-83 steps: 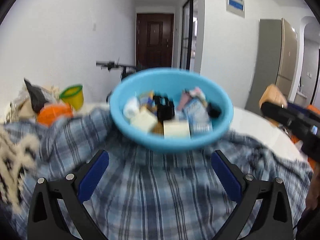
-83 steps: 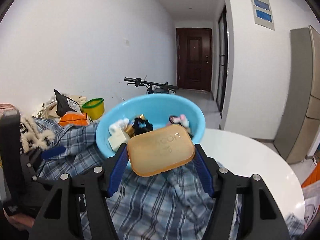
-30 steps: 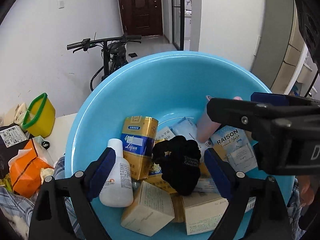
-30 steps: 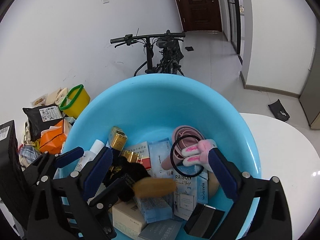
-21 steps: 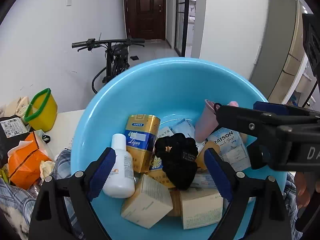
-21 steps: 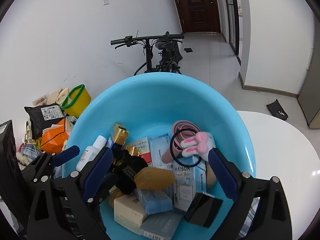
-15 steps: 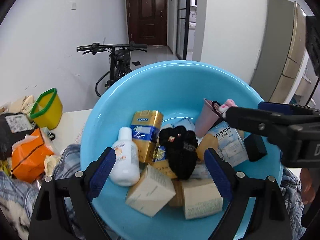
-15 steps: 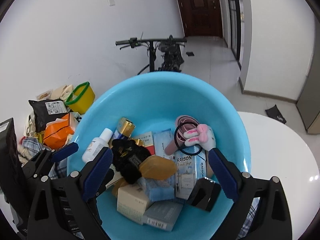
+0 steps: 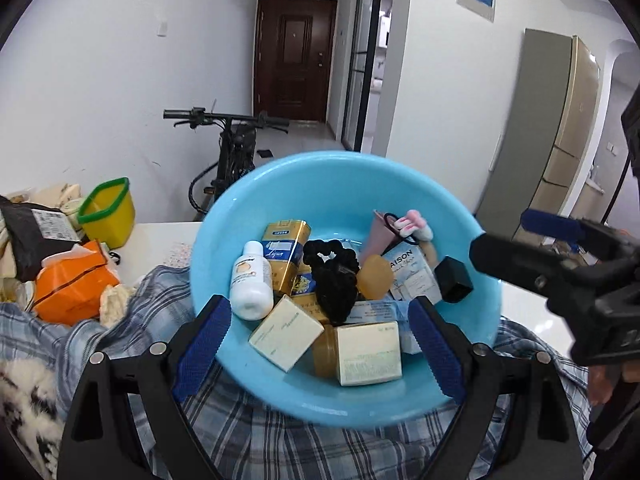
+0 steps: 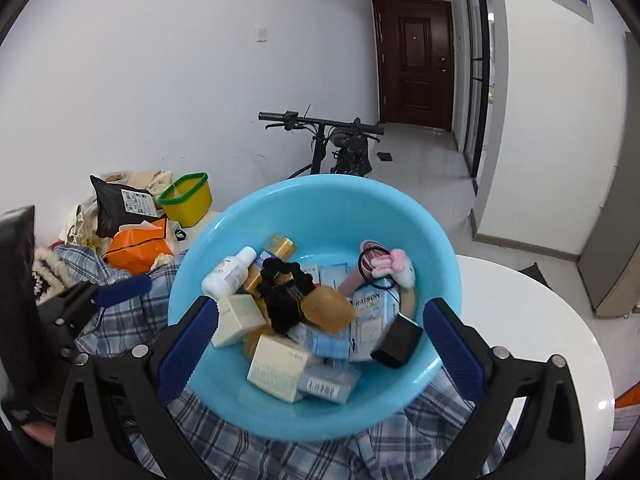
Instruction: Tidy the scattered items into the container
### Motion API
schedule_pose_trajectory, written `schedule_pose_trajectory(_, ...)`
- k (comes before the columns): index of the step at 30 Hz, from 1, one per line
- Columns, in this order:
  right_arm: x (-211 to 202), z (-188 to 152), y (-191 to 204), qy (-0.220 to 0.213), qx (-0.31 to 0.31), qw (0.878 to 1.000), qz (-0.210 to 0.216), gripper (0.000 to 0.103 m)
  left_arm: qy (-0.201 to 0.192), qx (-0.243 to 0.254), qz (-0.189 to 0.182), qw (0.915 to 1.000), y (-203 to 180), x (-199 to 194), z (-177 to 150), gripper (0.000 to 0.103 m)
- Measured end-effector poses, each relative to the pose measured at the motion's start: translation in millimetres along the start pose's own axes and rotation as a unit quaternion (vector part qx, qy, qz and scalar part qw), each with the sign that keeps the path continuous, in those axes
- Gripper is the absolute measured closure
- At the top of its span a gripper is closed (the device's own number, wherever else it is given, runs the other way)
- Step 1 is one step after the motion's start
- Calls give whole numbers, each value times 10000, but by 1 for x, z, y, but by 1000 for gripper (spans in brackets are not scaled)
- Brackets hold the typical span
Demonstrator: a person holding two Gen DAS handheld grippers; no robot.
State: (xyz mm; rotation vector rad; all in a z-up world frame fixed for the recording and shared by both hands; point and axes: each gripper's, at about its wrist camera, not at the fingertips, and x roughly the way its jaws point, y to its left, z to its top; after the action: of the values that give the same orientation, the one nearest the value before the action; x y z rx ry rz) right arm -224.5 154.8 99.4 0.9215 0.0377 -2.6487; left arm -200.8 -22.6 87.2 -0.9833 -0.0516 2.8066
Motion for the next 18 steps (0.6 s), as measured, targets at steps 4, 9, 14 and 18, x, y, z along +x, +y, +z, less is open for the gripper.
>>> schedule_pose_trajectory(4,-23,-12,-2,-140,103,9998,102,1,-38,148,24,9999,-6,-22,-8,11)
schedule_pose_trajectory(9,-54,-27,-1,-372,137,9992,45,1,-184,408,190,9988,-18,-48,-22,11)
schedule_pose_trajectory(14,-85,-45,6,-608,-29,9981,-139,1,-287,360,-41,9989,-24,-68,-37,11)
schedule_pose_trajectory(18,-107,-61,11,-815,-110,9964,-220,1,-358,323,-134,9987,-28,-83,-49,11)
